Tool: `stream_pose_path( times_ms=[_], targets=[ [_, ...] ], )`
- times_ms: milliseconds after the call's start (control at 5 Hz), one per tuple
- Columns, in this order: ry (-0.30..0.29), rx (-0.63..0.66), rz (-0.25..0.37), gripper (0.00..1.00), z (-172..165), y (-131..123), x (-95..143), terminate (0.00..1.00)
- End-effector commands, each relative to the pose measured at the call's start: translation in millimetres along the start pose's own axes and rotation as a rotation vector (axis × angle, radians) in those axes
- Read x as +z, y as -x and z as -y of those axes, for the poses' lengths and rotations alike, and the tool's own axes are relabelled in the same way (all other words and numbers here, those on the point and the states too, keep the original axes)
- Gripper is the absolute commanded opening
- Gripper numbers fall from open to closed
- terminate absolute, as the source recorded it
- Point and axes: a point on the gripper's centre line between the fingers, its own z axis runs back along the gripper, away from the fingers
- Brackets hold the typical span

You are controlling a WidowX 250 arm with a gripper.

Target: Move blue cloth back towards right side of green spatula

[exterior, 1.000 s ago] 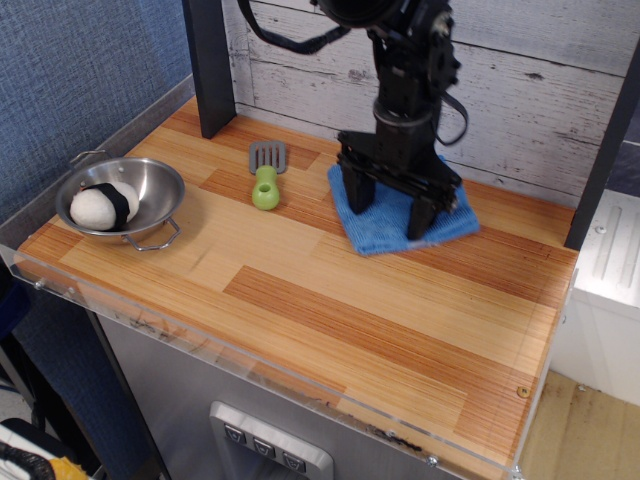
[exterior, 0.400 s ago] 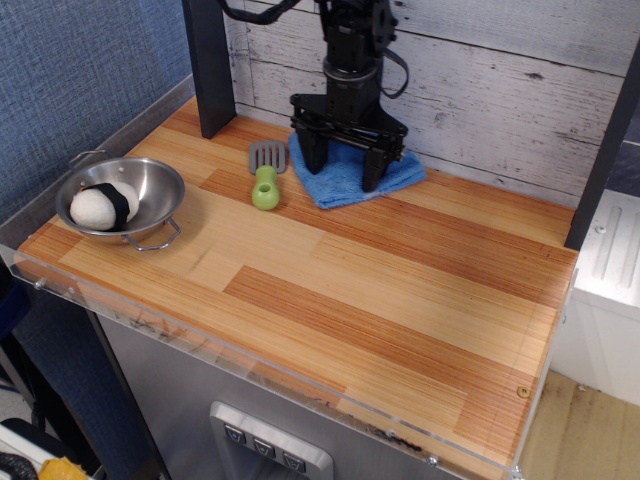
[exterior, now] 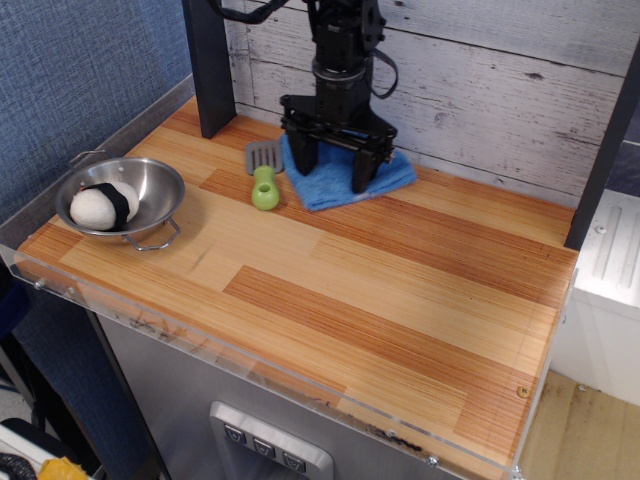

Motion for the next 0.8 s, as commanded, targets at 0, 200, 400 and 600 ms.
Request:
stream_pose_path(
  times_ms=[0, 200, 400, 600],
  targets=[
    [-0.011, 0.058, 0.158, 1.00, -9.0, -8.1, 73.5, 0.00],
    [-0.014, 0.063, 0.187, 1.00, -9.6, -9.5, 91.6, 0.00],
    [0.000, 0.084, 0.245, 1.00, -12.9, -11.3, 120.0, 0.00],
    [0.020, 0.127, 0.284, 1.00, -22.4, -8.3, 148.3, 0.00]
  ],
)
